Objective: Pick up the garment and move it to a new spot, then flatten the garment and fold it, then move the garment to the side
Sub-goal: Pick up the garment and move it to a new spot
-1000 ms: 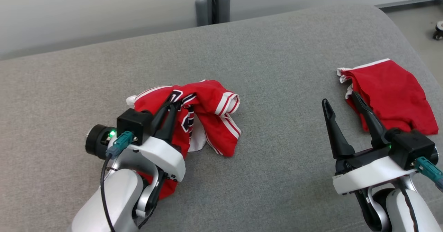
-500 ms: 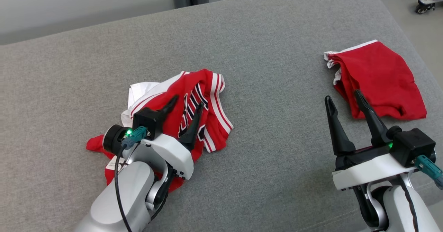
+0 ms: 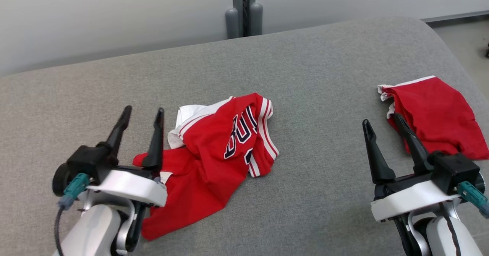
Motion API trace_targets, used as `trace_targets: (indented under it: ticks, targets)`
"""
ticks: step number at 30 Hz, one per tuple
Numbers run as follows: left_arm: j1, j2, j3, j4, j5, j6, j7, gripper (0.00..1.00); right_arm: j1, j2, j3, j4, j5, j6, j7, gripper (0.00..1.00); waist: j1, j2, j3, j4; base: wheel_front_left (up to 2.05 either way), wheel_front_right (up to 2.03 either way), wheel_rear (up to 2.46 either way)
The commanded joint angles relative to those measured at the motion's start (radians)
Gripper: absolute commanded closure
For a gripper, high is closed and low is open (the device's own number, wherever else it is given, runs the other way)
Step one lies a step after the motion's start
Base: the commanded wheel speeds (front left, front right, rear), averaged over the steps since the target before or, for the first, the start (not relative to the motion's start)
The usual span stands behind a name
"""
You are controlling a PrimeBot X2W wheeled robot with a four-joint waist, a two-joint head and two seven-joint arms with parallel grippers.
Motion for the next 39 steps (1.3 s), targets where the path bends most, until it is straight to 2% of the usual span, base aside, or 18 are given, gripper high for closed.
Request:
trace_targets:
  ticks: [1,7,15,19,28,39]
  targets:
    - [0.029,0.018,0.035,-0.025,-0.006,0.013,-0.006,0.00,0.015,-0.009,-0.007,-0.007,-0.004,-0.001,0.006,0.00,0.0000,0.0000,-0.026,0.027,0.00,0.00,0.00]
    - [0.147,0.050,0.178,-0.115,-0.003,0.014,-0.006,0.00,0.043,-0.014,-0.003,-0.013,-0.005,-0.001,0.020,0.00,0.0000,0.0000,-0.061,0.053,0.00,0.00,0.00]
    - [0.290,0.094,0.285,-0.151,0.002,-0.022,-0.006,0.00,0.084,-0.025,0.002,-0.015,-0.006,-0.001,0.038,0.00,0.0000,0.0000,-0.110,0.067,0.00,0.00,0.00]
    - [0.334,0.106,0.291,-0.152,0.000,-0.029,-0.006,0.00,0.101,-0.030,0.003,-0.015,-0.005,-0.001,0.047,0.00,0.0000,0.0000,-0.129,0.068,0.00,0.00,0.00]
    - [0.428,0.106,0.261,-0.201,0.002,-0.010,0.029,0.00,0.141,-0.033,-0.005,-0.038,0.005,-0.001,0.062,0.00,0.0000,0.0000,-0.157,0.086,0.00,0.00,0.00]
    - [0.429,0.109,0.233,-0.239,0.013,0.010,0.071,0.00,0.152,-0.030,-0.018,-0.059,0.000,-0.001,0.072,0.00,0.0000,0.0000,-0.155,0.112,0.00,0.00,0.00]
